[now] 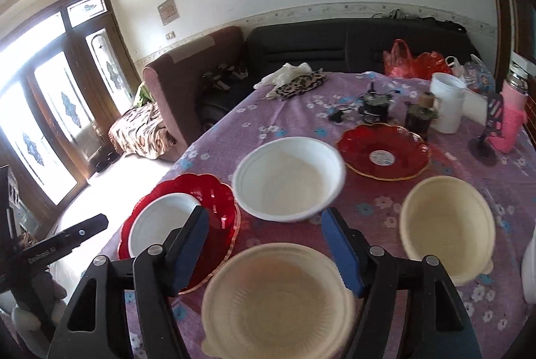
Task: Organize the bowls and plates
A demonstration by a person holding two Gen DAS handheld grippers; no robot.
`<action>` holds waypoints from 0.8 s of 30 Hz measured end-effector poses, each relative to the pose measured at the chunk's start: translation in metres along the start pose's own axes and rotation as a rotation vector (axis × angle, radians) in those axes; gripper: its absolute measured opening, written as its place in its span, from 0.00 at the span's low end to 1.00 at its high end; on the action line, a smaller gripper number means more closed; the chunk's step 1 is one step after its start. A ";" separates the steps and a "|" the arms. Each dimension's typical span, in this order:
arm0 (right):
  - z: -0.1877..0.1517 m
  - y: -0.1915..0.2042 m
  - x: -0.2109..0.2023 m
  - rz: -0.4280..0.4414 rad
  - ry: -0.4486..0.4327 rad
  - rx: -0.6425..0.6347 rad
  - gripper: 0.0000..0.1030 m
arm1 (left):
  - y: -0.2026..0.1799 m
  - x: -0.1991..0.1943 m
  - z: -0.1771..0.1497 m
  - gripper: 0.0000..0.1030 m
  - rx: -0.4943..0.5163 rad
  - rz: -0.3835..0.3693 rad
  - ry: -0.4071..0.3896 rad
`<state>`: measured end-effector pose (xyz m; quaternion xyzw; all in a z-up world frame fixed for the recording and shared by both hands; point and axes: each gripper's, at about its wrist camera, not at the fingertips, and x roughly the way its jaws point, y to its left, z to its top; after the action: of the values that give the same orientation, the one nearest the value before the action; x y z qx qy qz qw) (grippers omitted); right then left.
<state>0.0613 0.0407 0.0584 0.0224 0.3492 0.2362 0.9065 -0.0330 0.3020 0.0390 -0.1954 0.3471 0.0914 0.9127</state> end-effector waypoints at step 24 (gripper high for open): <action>-0.086 -0.074 0.039 0.044 0.256 0.256 0.73 | -0.030 0.005 -0.077 0.76 0.022 0.016 0.110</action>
<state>0.0616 -0.0185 -0.0463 0.1151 0.4887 0.2104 0.8389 -0.0661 0.2424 -0.0077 -0.1871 0.3995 0.0839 0.8935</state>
